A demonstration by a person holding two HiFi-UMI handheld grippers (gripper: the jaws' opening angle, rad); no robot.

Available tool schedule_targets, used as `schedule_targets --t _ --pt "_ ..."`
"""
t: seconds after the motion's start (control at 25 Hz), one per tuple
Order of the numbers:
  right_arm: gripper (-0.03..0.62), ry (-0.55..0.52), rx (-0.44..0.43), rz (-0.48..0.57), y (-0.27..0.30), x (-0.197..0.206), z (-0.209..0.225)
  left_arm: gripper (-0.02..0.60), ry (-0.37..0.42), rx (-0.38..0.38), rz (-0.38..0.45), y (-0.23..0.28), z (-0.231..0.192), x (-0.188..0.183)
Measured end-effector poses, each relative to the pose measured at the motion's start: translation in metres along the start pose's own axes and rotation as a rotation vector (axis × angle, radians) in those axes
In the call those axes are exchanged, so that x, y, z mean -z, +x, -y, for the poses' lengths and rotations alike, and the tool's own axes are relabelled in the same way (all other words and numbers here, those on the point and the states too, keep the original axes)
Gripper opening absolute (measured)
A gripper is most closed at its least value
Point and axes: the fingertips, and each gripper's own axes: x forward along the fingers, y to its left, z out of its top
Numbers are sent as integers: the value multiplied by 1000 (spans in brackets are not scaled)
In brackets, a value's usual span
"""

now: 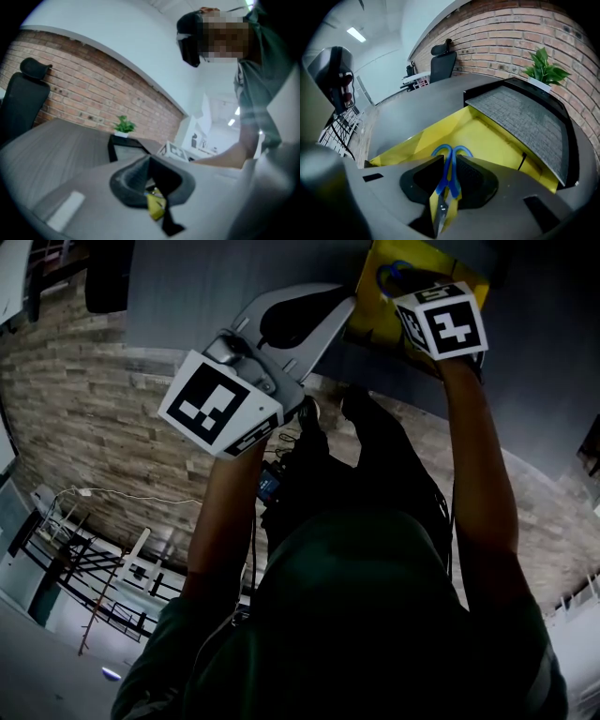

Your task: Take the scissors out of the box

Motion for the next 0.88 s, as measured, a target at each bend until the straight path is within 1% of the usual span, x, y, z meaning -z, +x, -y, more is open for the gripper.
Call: schedule_targets --t 0.16,0.48,0.88 --pt "78 41 -2 18 -3 1 2 -17 7 -2 3 -2 3 -4" --pt "77 71 28 117 -34 -16 4 -15 40 12 10 -7 13 -11" --pt "74 114 95 267 -103 -26 7 -17 97 56 11 -13 49 -25"
